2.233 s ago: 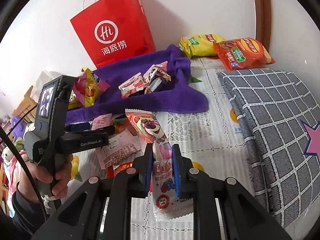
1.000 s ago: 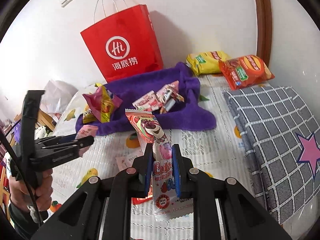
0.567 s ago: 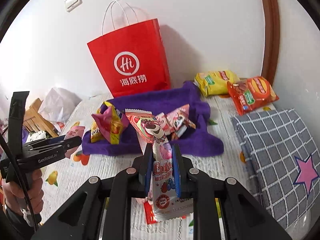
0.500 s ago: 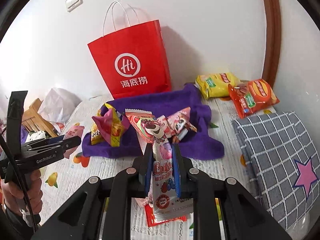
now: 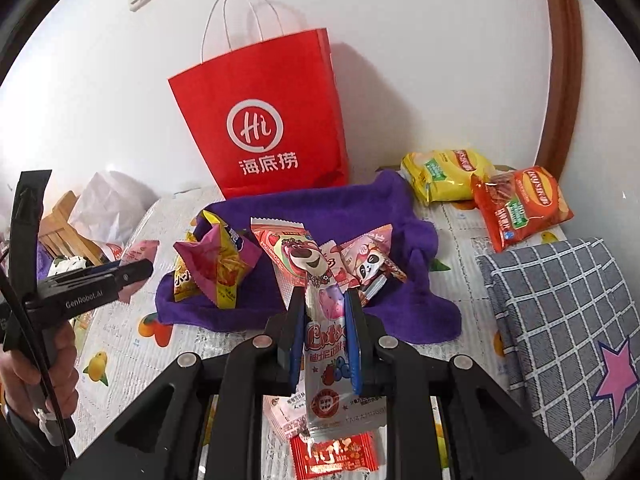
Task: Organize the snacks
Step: 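Carry the peach candy with the left gripper while the right carries the candy stick onto the towel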
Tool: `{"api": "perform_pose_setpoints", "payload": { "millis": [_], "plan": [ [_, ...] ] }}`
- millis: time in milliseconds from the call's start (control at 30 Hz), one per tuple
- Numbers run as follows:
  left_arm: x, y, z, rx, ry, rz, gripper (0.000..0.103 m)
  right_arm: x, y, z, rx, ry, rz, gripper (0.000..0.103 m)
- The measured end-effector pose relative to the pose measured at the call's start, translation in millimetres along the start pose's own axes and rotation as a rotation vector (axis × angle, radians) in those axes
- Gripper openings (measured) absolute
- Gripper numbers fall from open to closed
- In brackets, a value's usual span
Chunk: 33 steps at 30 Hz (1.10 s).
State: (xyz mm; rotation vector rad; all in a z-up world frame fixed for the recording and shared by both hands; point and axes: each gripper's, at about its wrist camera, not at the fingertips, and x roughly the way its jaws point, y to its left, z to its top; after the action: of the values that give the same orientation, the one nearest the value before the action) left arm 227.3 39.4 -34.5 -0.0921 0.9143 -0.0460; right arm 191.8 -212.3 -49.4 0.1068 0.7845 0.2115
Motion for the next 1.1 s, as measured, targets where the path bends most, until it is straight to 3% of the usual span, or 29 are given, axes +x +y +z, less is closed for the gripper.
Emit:
{"api": "perform_pose_setpoints", "payload": {
  "millis": [367,1100],
  "plan": [
    [40.8,3.4,10.0,-0.013,0.031,-0.035,0.038,46.0,-2.2,-0.1,-0.005,0.062,-0.008,0.018],
    [91.3,-34.3,30.0,0.029,0.078,-0.089,0.038,95.4,-25.4,15.4,0.012,0.091,-0.006,0.018]
  ]
}}
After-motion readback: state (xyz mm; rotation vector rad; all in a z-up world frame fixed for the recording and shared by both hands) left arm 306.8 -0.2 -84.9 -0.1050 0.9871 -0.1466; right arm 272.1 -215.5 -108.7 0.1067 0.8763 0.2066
